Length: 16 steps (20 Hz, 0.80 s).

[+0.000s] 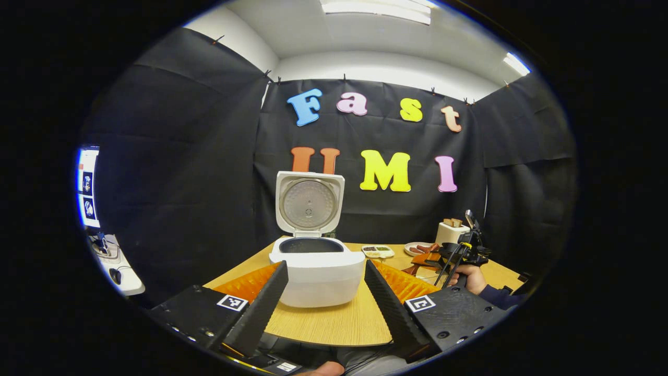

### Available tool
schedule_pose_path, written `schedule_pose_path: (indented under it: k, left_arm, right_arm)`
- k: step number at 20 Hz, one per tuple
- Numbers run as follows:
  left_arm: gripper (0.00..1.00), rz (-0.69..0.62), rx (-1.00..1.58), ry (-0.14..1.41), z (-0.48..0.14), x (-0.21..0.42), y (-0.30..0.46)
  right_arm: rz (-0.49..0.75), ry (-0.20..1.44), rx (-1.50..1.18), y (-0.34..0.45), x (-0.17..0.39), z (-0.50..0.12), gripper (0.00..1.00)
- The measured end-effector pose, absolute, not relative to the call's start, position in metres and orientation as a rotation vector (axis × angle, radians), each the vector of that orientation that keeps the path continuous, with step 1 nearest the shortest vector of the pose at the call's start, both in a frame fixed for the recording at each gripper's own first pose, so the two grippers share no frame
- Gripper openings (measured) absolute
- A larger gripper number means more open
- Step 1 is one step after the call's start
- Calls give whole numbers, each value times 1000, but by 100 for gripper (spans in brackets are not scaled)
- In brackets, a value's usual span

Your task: Close the left gripper, press the button to open the rice cooker; take a wooden spoon from the chopstick holder with the right hand, scoop a spoonful of rice and pour it into the rice cooker, then put the wooden spoon back into the chopstick holder.

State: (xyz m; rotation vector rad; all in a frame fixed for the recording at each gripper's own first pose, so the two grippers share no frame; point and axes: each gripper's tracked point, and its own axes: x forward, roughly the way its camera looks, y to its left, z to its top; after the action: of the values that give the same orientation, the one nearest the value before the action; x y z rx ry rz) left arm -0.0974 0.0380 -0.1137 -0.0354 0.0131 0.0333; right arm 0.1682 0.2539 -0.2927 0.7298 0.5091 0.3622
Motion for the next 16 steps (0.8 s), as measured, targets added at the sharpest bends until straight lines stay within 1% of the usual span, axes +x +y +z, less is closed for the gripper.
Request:
schedule_pose_path:
  k: [6, 9, 12, 14, 16]
  left_arm:
    - [94, 6, -8, 8, -115, -97, 29]
    - [94, -11, -20, 20, -118, -95, 26]
    - [94, 8, -9, 9, -117, -96, 34]
    - [94, 9, -6, 14, -120, -98, 38]
    - [94, 12, -8, 15, -123, -100, 41]
  right_arm:
    - [252, 392, 920, 197, 178, -277, 11]
    - [225, 347, 1076, 179, 180, -267, 11]
    - [200, 327, 1244, 164, 178, -255, 11]
    - [215, 325, 1351, 165, 177, -243, 11]
    - [244, 348, 1396, 171, 172, -234, 11]
